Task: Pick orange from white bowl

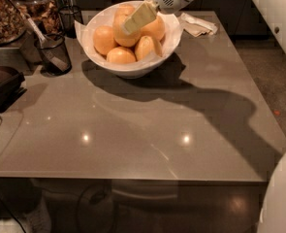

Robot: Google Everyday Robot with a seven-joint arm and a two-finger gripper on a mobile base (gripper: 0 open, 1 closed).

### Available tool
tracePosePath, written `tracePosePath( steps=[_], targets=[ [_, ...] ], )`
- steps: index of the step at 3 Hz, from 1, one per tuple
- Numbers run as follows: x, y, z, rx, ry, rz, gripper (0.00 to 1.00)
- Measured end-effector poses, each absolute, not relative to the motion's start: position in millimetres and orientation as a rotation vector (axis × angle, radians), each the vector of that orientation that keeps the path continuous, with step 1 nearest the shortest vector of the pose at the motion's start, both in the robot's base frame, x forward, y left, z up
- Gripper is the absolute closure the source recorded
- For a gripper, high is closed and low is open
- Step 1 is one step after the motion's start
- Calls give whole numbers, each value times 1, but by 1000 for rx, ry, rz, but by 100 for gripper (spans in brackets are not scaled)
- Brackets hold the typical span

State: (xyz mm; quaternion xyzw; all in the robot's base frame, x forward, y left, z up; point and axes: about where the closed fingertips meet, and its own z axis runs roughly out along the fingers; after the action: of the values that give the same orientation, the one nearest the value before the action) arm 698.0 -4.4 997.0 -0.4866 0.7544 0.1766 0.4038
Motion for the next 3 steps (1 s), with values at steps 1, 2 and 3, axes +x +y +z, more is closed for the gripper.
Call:
tracePosePath(
  steps=[1,2,3],
  targets=[
    [703,0,992,-1243,1906,457,31],
    [708,7,982,-1273,1920,458,30],
    [713,8,975,-1292,1933,443,29]
  ],
)
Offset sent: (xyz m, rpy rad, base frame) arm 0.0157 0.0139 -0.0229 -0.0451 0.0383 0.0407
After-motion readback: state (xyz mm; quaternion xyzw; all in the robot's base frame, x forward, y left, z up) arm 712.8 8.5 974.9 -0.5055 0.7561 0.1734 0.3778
